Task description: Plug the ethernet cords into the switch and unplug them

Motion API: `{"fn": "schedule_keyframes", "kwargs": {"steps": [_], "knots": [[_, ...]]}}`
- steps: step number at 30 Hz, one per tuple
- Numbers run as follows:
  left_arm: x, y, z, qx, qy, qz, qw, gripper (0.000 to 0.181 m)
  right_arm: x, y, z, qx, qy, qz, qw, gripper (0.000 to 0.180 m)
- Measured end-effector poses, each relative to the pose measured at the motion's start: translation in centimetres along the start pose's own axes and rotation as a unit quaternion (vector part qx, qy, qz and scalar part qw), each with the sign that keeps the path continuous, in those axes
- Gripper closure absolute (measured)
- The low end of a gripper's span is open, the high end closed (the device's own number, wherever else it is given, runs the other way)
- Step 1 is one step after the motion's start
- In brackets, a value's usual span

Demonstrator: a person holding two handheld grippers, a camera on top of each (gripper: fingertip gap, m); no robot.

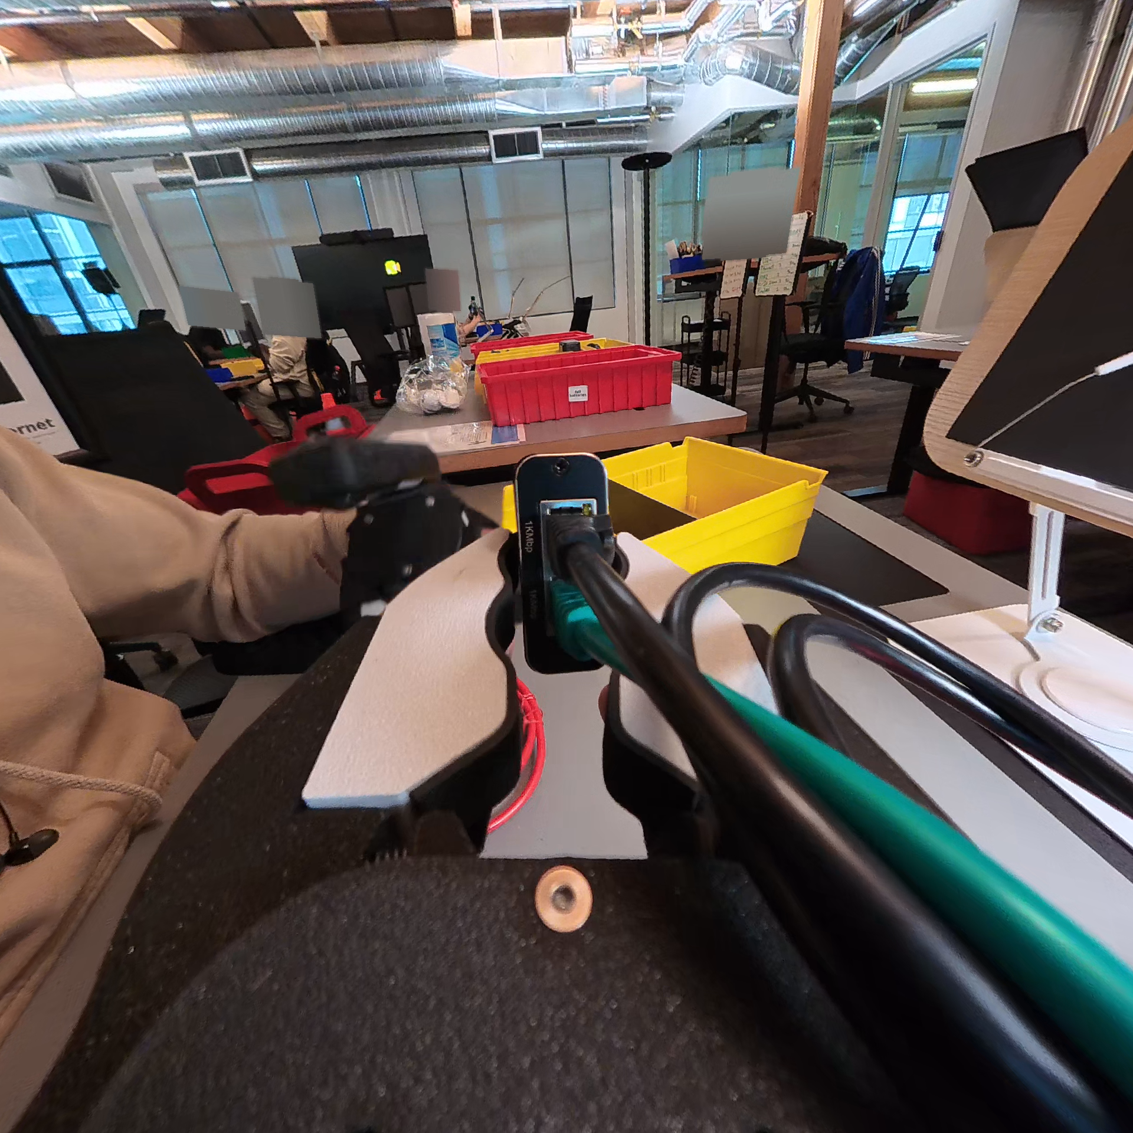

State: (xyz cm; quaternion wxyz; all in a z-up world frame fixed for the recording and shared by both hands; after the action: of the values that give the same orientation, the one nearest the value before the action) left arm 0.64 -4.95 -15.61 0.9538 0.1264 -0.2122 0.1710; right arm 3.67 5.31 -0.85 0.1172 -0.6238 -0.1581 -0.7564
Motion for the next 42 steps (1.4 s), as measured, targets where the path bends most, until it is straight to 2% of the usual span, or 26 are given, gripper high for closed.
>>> {"fn": "schedule_keyframes", "kwargs": {"steps": [4, 13, 15, 17, 19, 25, 29, 31, 35, 42], "knots": [[-0.3, 0.1, -3.9, 0.023, 0.07, -0.063, 0.995, 0.153, 0.1, -0.3, 0.5, -0.009, -0.002, -0.001, 1.0, 0.152], [-1.0, -0.8, -6.3, -0.068, 0.106, -0.079, 0.989, 0.147, -0.1, -1.6, 1.2, -0.022, -0.008, -0.017, 1.0, 0.153], [-1.0, -0.9, -6.7, -0.071, 0.116, -0.082, 0.987, 0.156, -0.3, -1.8, 1.2, -0.025, -0.006, -0.021, 0.999, 0.153], [-1.1, -0.1, -6.9, -0.039, 0.128, -0.079, 0.988, 0.164, -0.4, -2.0, 1.2, -0.027, -0.005, -0.023, 0.999, 0.153], [-1.6, 1.5, -7.0, 0.01, 0.148, -0.063, 0.987, 0.17, -0.4, -2.0, 1.3, -0.028, -0.006, -0.027, 0.999, 0.152], [-4.4, 5.5, -6.2, 0.062, 0.183, 0.079, 0.978, 0.172, -0.1, -2.1, 1.6, -0.035, -0.008, -0.027, 0.999, 0.152], [-6.1, 7.4, -5.2, 0.039, 0.139, 0.216, 0.966, 0.171, 0.2, -2.2, 2.0, -0.04, -0.016, -0.03, 0.999, 0.153], [-6.9, 7.7, -4.8, 0.028, 0.124, 0.249, 0.96, 0.17, 0.3, -2.3, 2.2, -0.04, -0.019, -0.034, 0.998, 0.152], [-7.1, 7.7, -4.1, 0.046, 0.098, 0.216, 0.97, 0.167, 0.4, -2.5, 2.5, -0.039, -0.024, -0.039, 0.998, 0.152], [-5.1, 7.9, -3.5, 0.092, 0.041, 0.127, 0.987, 0.162, 0.4, -2.4, 2.6, -0.037, -0.022, -0.04, 0.998, 0.152]]}}
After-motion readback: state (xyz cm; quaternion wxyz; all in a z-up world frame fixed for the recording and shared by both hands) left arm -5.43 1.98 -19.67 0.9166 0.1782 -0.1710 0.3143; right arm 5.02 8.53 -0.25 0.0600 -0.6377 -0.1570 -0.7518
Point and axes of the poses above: each gripper's, where its closed fingertips meet, z back along the fingers, x out of its top, y = z × x across the jaws, the point moved 1 cm from there along z, back along the fingers, and after that the axes turned 14 degrees about y, right-handed, at the moved point
